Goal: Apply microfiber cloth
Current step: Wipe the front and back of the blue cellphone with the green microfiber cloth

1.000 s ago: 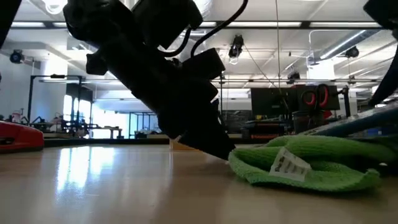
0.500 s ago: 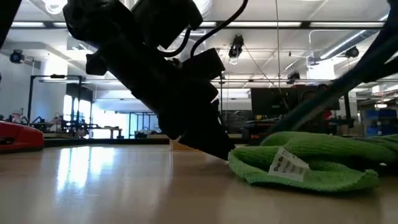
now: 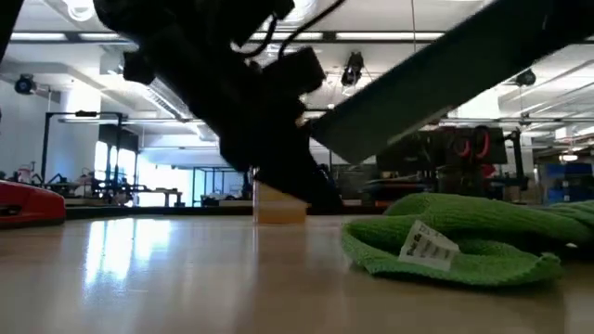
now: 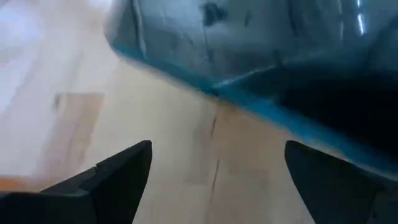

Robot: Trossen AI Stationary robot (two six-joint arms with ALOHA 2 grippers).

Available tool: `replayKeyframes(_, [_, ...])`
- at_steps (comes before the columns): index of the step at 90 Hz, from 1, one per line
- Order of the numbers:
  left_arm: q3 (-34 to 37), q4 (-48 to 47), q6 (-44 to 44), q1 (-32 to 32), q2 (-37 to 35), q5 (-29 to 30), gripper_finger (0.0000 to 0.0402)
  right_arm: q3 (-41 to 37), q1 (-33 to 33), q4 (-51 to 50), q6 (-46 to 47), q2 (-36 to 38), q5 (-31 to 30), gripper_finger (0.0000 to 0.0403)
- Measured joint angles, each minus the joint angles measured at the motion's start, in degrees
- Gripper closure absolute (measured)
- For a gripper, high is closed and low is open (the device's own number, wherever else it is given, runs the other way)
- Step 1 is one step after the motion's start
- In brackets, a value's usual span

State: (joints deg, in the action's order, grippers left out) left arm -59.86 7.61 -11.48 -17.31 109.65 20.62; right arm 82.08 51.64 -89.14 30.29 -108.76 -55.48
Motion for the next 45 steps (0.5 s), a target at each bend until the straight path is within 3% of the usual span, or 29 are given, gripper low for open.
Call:
replayKeyframes(10, [0.00, 3.49, -0.45, -1.58, 0.07, -1.32, 0.0051, 1.71, -0.78, -0.43, 3.63, 2.34, 0.10, 0.0394])
replayKeyframes(32, [-0.02, 15.19, 1.53, -6.78, 1.59, 0.05, 0.0051, 1.44, -3.60, -1.10, 13.52, 11.50, 6.98, 0.0394])
replayKeyframes(45, [-0.13, 18.13, 2.98, -8.60, 2.71, 5.18, 0.0051, 1.38, -4.77, -0.43, 22.69, 17.11, 11.30, 0.0394])
